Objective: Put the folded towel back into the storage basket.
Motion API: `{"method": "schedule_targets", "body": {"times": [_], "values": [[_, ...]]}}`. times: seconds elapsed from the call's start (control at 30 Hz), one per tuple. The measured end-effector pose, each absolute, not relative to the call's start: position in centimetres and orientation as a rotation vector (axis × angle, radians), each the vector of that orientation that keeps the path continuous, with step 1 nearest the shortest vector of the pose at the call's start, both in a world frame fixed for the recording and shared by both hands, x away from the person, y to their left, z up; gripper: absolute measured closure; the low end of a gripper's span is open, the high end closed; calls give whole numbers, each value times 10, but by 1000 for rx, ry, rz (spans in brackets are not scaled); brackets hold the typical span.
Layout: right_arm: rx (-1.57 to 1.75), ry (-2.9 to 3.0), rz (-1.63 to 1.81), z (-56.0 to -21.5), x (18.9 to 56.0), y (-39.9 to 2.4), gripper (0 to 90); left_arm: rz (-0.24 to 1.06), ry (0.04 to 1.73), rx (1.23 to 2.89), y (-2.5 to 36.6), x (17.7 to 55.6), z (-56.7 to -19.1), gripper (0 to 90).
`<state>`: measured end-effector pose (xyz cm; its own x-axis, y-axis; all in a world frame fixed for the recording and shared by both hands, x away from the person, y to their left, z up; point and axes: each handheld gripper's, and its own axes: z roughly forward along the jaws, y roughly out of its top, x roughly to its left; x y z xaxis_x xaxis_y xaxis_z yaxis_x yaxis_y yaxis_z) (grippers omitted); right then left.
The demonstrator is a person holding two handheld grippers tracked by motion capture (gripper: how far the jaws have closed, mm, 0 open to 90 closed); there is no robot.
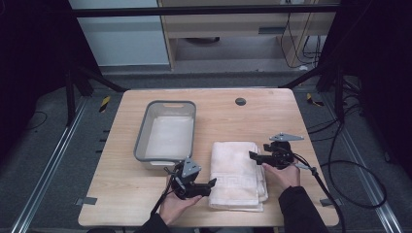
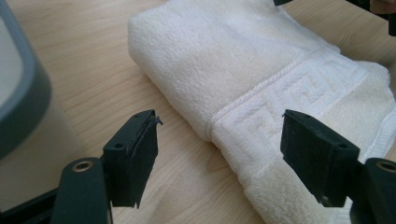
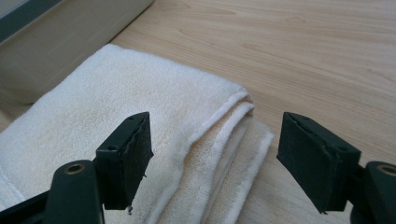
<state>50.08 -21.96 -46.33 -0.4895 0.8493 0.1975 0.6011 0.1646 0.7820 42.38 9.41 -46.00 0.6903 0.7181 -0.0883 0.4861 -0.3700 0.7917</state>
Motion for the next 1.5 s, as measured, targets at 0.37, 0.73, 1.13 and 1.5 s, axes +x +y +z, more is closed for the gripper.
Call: {"method": "schedule_targets", "body": {"times": [0.37,0.73,1.13,1.5], "values": [[1418,2215,1175,-479,505,-213,263,309,916,2109,78,425,-478,254],[1435,2244,1139,-488,506,-209,288,293,946,2139,72,428,-490,253],[1473,2270,1139,-493,509,-207,320,237,956,2146,71,432,-495,280],[1543,2281,1192,-496,510,-210,371,160,969,2151,72,438,-496,331]]}}
